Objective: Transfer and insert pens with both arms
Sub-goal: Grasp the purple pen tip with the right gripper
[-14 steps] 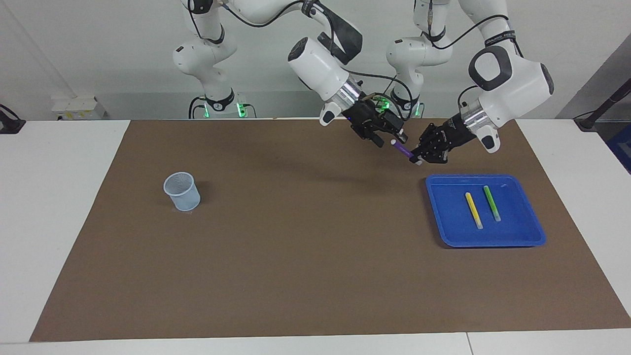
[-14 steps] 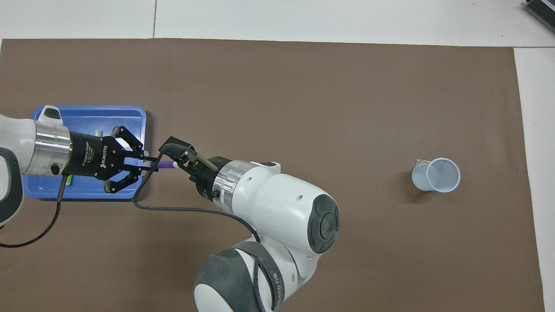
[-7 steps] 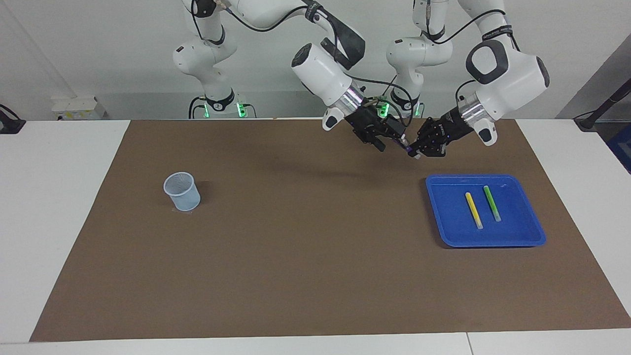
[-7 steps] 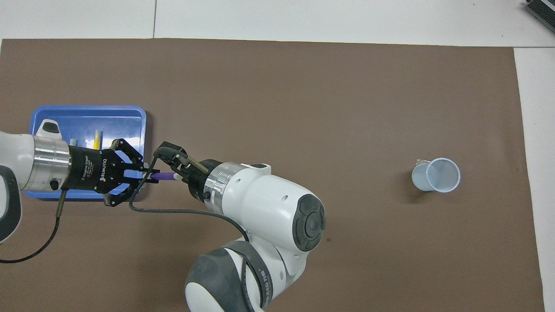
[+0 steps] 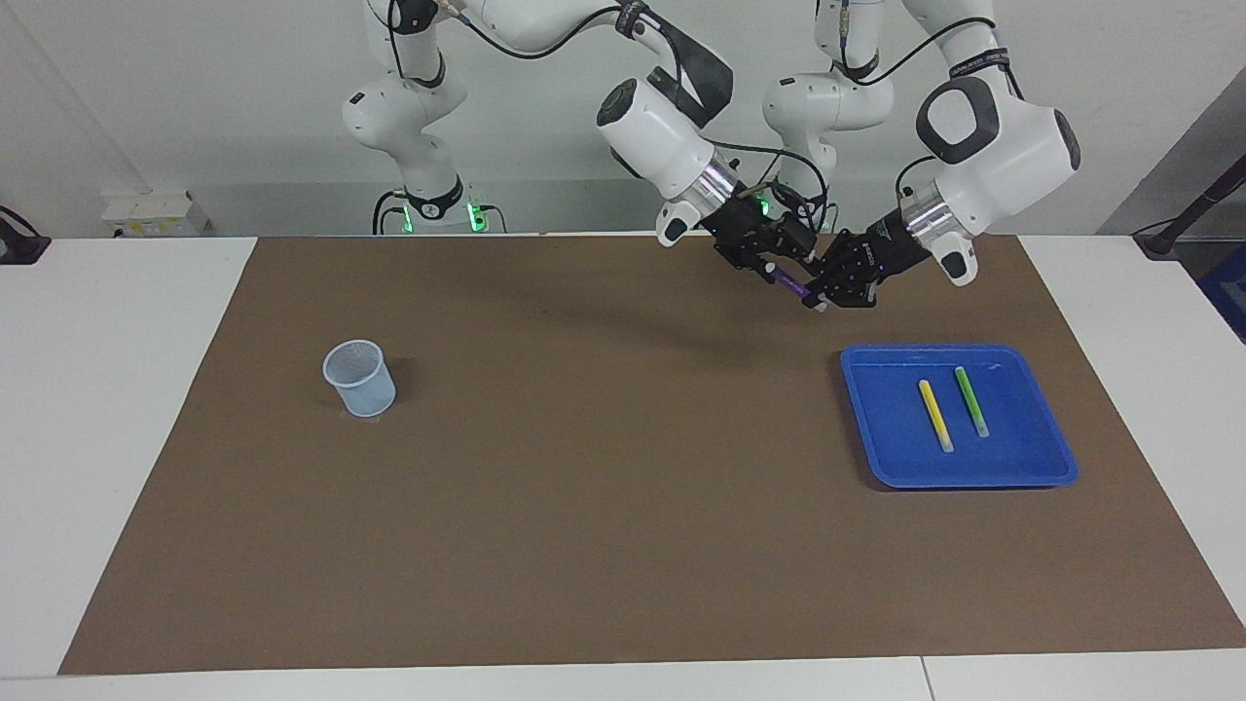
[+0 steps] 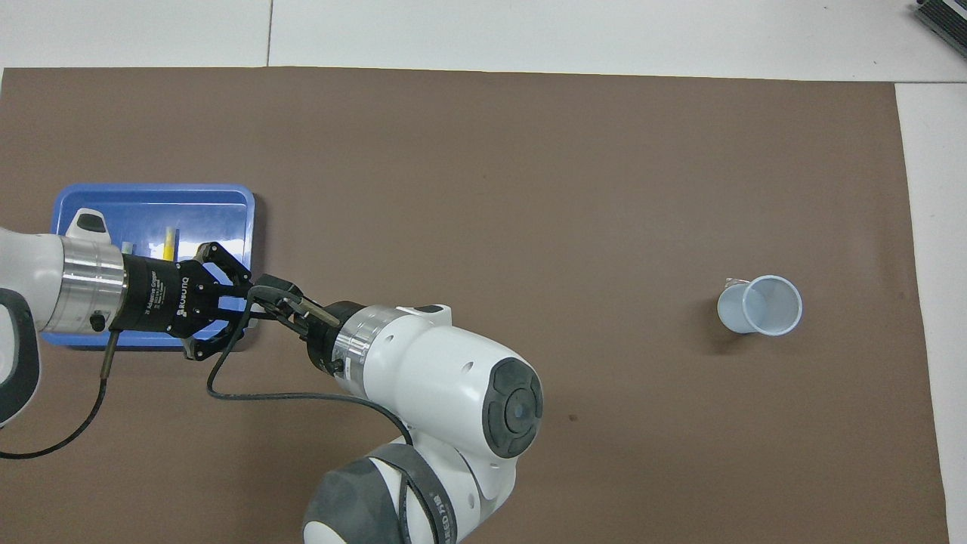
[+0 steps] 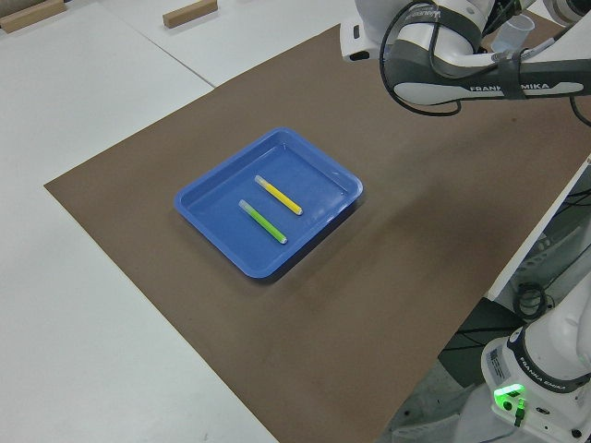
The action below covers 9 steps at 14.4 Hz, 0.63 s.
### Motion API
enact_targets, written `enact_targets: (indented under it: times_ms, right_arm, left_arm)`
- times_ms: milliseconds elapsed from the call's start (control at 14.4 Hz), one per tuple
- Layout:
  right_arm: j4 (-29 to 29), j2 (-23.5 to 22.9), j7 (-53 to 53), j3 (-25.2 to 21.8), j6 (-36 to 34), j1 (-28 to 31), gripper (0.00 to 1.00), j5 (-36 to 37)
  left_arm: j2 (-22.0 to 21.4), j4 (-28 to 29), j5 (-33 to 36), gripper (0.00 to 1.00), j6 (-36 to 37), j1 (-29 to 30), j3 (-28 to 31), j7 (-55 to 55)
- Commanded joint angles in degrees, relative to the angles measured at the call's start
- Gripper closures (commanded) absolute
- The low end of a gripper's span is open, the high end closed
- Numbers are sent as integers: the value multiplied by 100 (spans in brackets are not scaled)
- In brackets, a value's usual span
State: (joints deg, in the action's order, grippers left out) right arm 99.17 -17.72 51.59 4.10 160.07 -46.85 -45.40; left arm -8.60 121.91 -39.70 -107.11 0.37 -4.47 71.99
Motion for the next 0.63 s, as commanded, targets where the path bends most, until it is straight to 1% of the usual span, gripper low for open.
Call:
enact_targets:
  times_ms: [0,139,208,347,417,486,556]
  right_arm:
    - [-30,-12,-43,3,-108,61,16,-57]
    - [-38,-12,-227,3,-239,96,18,-57]
    - [-38,-12,-246,3,-257,97,22,-57]
    - [-38,-12,-255,3,-248,97,32,-57]
    - [-38,-12,-272,3,-248,97,39,-48]
    - [-30,-12,-316,3,-248,97,48,-56]
    - [-30,-12,-325,3,-248,97,60,-57]
  left_arm:
    - [-204,184,-90,100,-82,-63,26,96]
    - [-204,184,-90,100,-82,-63,26,96]
    - [-213,184,-90,100,-73,-63,26,105]
    - [-213,184,-90,100,-73,-63,26,105]
    - [-221,184,-90,100,-73,-63,26,105]
    - [-239,193,-90,100,-65,-63,26,105]
    - [-239,184,-90,100,-56,-63,26,131]
